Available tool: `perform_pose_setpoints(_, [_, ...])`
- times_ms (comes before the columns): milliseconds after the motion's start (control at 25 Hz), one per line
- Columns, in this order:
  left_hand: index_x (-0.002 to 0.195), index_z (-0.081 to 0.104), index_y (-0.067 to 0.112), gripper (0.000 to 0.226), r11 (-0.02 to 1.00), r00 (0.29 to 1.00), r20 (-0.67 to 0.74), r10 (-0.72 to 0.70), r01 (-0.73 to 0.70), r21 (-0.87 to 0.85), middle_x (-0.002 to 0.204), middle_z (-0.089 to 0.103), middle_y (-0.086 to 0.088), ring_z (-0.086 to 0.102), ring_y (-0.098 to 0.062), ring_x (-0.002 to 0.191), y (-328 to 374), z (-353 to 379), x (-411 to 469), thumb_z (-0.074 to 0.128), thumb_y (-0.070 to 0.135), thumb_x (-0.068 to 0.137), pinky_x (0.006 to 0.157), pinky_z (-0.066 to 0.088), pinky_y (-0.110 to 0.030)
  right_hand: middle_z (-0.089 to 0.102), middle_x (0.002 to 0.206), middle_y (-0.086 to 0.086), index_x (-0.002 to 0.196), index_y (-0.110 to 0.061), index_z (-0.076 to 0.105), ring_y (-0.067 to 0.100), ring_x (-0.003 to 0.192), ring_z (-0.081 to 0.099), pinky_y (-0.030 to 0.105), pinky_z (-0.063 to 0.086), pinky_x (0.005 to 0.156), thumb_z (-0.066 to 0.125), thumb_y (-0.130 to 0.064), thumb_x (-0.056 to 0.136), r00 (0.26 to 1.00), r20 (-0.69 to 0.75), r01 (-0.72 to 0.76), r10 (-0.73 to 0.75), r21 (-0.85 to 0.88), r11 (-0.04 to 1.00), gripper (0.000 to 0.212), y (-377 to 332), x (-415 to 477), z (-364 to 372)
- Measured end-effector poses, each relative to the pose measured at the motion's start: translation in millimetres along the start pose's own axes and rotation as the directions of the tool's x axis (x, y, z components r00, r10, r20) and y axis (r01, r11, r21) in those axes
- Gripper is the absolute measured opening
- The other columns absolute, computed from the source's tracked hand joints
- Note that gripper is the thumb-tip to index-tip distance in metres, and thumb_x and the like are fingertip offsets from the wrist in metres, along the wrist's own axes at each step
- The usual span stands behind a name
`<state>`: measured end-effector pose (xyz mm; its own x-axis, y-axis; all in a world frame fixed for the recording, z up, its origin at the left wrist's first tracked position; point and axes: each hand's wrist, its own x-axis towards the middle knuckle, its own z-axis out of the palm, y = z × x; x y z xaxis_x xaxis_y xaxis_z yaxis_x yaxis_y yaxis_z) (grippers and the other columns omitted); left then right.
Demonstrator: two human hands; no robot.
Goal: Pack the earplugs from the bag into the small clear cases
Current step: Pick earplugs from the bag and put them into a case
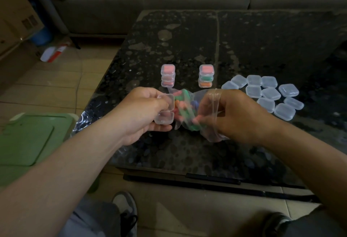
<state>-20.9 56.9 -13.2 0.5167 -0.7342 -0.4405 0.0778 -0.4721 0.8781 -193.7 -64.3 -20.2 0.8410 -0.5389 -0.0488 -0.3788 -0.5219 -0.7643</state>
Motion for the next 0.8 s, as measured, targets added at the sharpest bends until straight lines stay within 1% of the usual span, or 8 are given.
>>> perform_pose_setpoints(200, [0.094,0.070,0.006,0.008,0.996,0.999,-0.050,-0.017,0.022,0.088,0.087,0.070,-0.010,0.072,-0.022,0.077,1,-1,0,0.063,0.009,0.097,0.071,0.065,-0.043,0.068,0.096,-0.013,0.086,-0.029,0.069,0.001,0.086,0.066,0.023,0.058,0.073,0.078,-0.025,0.086,0.999,-0.016,0.027,-0.029,-0.095,0.995,0.010,7,1,-1])
perform_pose_setpoints(320, [0.085,0.065,0.005,0.014,0.992,0.997,-0.044,-0.058,0.062,0.107,0.090,0.064,-0.015,0.069,-0.029,0.082,3,-2,-1,0.058,0.006,0.097,0.072,0.066,-0.047,0.066,0.102,-0.016,0.088,-0.033,0.069,0.000,0.088,0.065,0.023,0.060,0.072,0.076,-0.021,0.087,1.000,-0.011,0.007,-0.008,-0.086,0.996,0.014,7,2,-3])
perform_pose_setpoints(400, [0.079,0.062,0.005,0.017,0.995,0.997,-0.035,-0.073,0.075,0.058,0.089,0.062,-0.018,0.070,-0.033,0.083,3,-3,-1,0.057,0.002,0.095,0.075,0.065,-0.049,0.068,0.099,-0.016,0.086,-0.034,0.069,0.000,0.087,0.067,0.026,0.061,0.073,0.077,-0.022,0.087,1.000,-0.030,-0.009,0.008,-0.051,0.999,0.015,6,3,-3])
perform_pose_setpoints(480, [0.084,0.063,0.002,0.014,0.995,0.995,0.001,-0.100,0.100,-0.012,0.094,0.067,-0.024,0.074,-0.039,0.091,3,-4,-1,0.056,0.001,0.095,0.075,0.065,-0.048,0.070,0.096,-0.014,0.085,-0.033,0.070,0.001,0.086,0.068,0.028,0.062,0.072,0.078,-0.021,0.086,0.998,-0.053,-0.023,0.022,-0.017,1.000,0.015,2,2,-3])
perform_pose_setpoints(600, [0.099,0.068,0.000,0.014,0.979,0.983,0.119,-0.143,0.158,-0.128,0.099,0.074,-0.024,0.077,-0.035,0.090,3,-3,-3,0.055,0.003,0.098,0.075,0.065,-0.047,0.072,0.086,-0.006,0.089,-0.024,0.071,0.009,0.076,0.073,0.031,0.062,0.065,0.071,-0.001,0.088,0.998,-0.024,-0.061,0.063,0.063,0.996,0.023,-4,-1,-3])
perform_pose_setpoints(680, [0.093,0.069,0.004,0.015,0.973,0.976,0.150,-0.158,0.179,-0.143,0.103,0.075,-0.025,0.078,-0.034,0.090,2,-3,-3,0.055,0.005,0.098,0.079,0.064,-0.048,0.073,0.083,0.001,0.092,-0.020,0.071,0.016,0.068,0.074,0.035,0.063,0.060,0.064,0.009,0.086,0.996,0.004,-0.090,0.090,0.071,0.993,0.030,-6,-1,-4])
perform_pose_setpoints(720, [0.088,0.067,0.006,0.016,0.971,0.974,0.159,-0.163,0.188,-0.150,0.108,0.075,-0.026,0.078,-0.034,0.093,2,-2,-3,0.055,0.005,0.097,0.081,0.064,-0.048,0.074,0.083,0.000,0.091,-0.022,0.072,0.016,0.070,0.074,0.034,0.063,0.060,0.061,0.010,0.086,0.996,-0.002,-0.086,0.086,0.036,0.996,0.034,-5,0,-4])
perform_pose_setpoints(800, [0.087,0.065,0.006,0.014,0.967,0.974,0.158,-0.163,0.190,-0.172,0.108,0.075,-0.026,0.077,-0.036,0.095,2,-2,-3,0.055,0.004,0.096,0.082,0.064,-0.048,0.072,0.082,-0.008,0.086,-0.027,0.073,0.007,0.076,0.071,0.020,0.059,0.059,0.060,0.008,0.085,0.997,-0.025,-0.073,0.072,-0.056,0.996,0.037,-2,1,-6])
